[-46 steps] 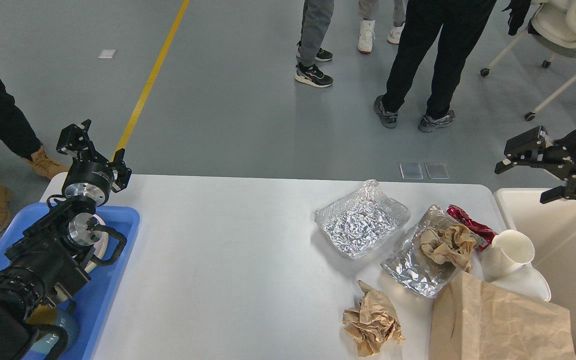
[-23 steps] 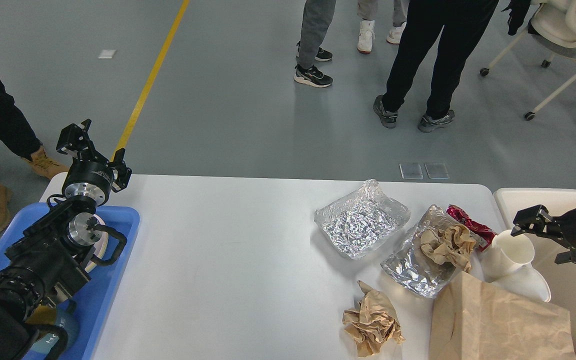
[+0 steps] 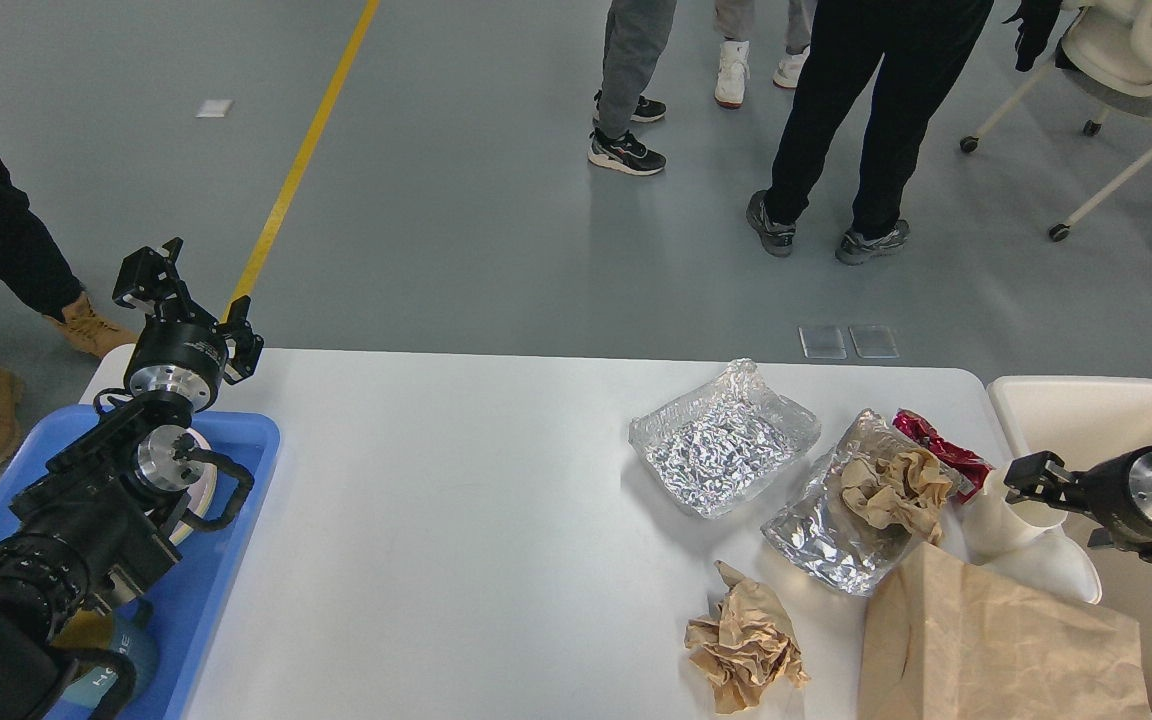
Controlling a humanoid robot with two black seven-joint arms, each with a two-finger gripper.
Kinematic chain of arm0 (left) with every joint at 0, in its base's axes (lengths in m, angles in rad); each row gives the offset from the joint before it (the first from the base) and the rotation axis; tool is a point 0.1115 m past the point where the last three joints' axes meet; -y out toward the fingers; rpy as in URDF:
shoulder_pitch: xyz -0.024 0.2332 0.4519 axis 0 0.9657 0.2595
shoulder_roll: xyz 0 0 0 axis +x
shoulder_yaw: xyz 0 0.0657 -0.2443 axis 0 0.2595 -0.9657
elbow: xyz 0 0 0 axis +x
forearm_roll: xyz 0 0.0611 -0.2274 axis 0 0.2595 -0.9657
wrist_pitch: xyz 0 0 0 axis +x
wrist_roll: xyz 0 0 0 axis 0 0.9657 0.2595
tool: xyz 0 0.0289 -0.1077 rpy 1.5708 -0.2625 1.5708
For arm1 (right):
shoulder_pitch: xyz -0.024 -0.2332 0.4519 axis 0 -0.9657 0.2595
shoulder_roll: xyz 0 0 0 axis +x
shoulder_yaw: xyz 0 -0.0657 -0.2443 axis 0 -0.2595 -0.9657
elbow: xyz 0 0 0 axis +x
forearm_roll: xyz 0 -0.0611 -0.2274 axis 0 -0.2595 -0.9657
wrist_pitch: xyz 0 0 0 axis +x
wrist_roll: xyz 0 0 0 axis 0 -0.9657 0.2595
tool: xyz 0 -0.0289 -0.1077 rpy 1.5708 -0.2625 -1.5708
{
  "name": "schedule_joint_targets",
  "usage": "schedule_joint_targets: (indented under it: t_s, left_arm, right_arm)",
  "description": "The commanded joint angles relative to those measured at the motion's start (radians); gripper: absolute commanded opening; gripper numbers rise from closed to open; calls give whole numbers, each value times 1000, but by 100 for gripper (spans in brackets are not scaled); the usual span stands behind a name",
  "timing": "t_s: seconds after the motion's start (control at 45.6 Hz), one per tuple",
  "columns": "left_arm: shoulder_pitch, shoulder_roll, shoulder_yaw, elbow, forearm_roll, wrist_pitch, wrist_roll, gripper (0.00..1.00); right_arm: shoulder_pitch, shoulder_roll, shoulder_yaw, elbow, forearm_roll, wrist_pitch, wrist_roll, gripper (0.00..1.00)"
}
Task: Tidy desktop
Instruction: 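Lower the right gripper to the white paper cup near the bin, then grasp the white paper cup and drop it into the white bin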
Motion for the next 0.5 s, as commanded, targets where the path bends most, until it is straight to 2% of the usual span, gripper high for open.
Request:
schedule_joint_targets:
  t_s: [0.0, 0.044, 0.153, 0.482]
  left_arm:
    - [0, 0, 0, 0, 0, 0, 0, 96]
    - [0, 0, 0, 0, 0, 0, 0, 96]
    - [0, 0, 0, 0, 0, 0, 0, 96]
    - [0, 0, 0, 0, 0, 0, 0, 96]
  right_arm:
    - [-14, 3, 0, 3, -2, -5, -5, 37]
    - [-19, 6, 0, 3, -2, -3, -14, 24]
    - [-24, 8, 0, 4, -2, 3, -23, 0]
    - [-15, 8, 3, 3, 1, -6, -25, 0]
